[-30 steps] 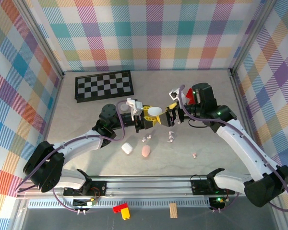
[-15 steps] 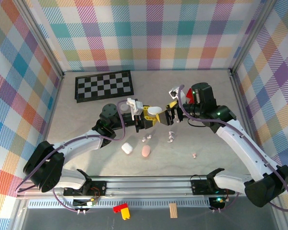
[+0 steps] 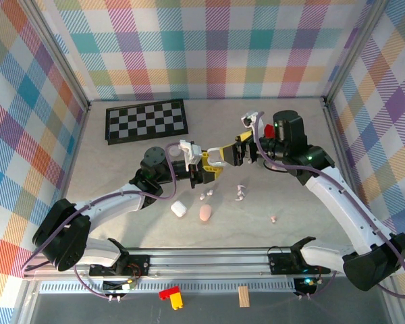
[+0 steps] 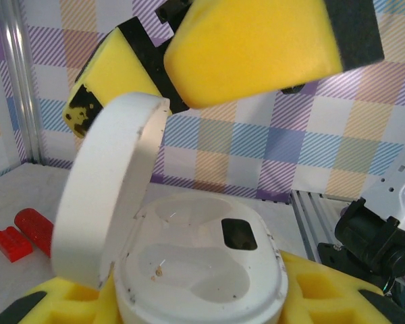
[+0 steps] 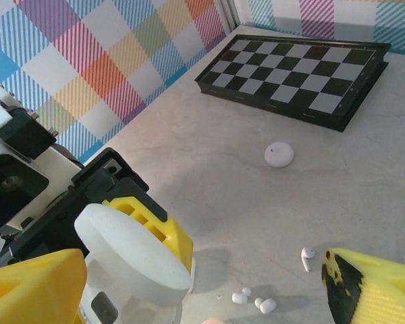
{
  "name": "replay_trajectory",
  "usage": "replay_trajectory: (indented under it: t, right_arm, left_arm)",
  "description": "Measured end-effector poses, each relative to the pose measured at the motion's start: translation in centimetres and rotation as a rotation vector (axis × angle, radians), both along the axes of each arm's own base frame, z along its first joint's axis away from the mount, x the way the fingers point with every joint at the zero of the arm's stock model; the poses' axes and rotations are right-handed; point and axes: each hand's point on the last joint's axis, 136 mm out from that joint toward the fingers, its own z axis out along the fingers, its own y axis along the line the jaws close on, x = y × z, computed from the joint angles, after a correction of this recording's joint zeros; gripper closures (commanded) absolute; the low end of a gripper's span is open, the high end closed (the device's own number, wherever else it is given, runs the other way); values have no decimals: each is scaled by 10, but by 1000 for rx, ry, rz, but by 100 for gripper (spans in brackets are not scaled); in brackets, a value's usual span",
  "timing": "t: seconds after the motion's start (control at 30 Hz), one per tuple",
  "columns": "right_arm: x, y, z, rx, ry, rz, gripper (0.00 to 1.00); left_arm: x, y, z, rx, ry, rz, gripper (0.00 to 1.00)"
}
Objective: Insert wireless bluetooth earbuds into charging case
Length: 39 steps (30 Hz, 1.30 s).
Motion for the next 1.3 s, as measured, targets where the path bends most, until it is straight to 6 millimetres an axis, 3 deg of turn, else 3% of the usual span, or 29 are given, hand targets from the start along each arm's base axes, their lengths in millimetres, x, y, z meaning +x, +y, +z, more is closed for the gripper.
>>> replay_trajectory:
  t: [0.13, 0.2, 0.33, 0.47, 0.53, 0.73, 0.87, 1.0, 1.3]
  right_arm:
    - [-1, 0, 6, 19, -11, 1, 8]
    - [-4, -1, 13, 38, -23, -4, 1]
    - [-10, -11, 25, 79, -75, -48, 1]
    - [-5, -28, 17, 83, -78, -151, 1]
    - [5, -41, 2, 83, -35, -231, 0]
    - [22, -60, -62, 124, 208, -415, 16]
    - [22, -52, -123, 189, 419, -471, 27]
    - [9, -35, -181, 174, 615, -508, 34]
    - [3, 13, -240, 168, 814, -536, 44]
  left_arm:
    - [0, 0, 1, -2, -1, 4, 66]
    - [1, 1, 0, -3, -1, 7, 66]
    - [4, 7, -7, -1, 13, 23, 66]
    - [11, 16, -14, 3, 35, 53, 66]
    - [16, 23, -15, -4, 37, 74, 66]
    - [30, 44, -12, -35, 43, 135, 66]
    - [31, 53, -5, -56, 34, 154, 66]
    - [26, 55, 5, -78, 26, 138, 66]
    - [18, 58, 13, -92, 32, 105, 66]
